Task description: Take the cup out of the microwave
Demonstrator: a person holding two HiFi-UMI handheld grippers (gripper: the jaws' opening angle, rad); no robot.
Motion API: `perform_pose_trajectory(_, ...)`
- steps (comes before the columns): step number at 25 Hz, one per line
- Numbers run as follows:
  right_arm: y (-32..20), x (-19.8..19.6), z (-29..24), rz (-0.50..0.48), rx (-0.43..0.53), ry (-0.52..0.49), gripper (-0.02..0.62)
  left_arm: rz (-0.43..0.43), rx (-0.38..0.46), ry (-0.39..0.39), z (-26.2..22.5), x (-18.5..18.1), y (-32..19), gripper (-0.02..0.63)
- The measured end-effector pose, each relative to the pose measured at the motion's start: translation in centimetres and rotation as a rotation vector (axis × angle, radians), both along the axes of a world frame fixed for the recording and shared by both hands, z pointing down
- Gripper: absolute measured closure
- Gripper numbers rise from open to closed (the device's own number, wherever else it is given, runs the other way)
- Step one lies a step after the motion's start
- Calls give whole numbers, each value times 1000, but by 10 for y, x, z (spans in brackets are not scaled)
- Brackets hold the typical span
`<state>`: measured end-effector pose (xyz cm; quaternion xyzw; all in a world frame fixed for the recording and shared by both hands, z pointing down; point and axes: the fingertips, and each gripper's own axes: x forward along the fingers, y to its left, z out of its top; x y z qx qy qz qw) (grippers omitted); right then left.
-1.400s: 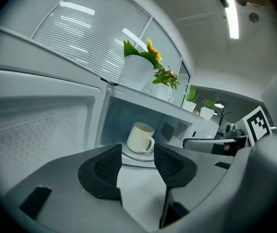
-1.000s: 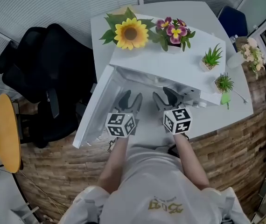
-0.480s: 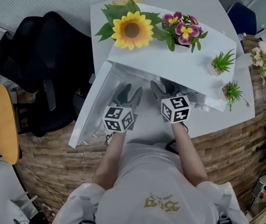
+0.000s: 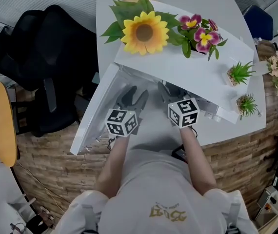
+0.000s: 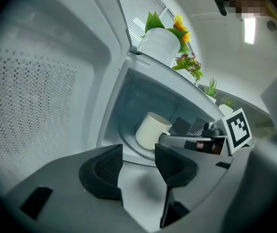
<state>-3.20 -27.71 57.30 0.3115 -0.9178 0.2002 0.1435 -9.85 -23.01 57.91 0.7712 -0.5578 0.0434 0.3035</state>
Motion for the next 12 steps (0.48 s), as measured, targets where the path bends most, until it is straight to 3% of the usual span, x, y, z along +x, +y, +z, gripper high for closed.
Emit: perform_pose_trajectory(12, -1, -6, 0, -44, 36, 0, 529, -17, 1, -6, 1, -9, -2, 390)
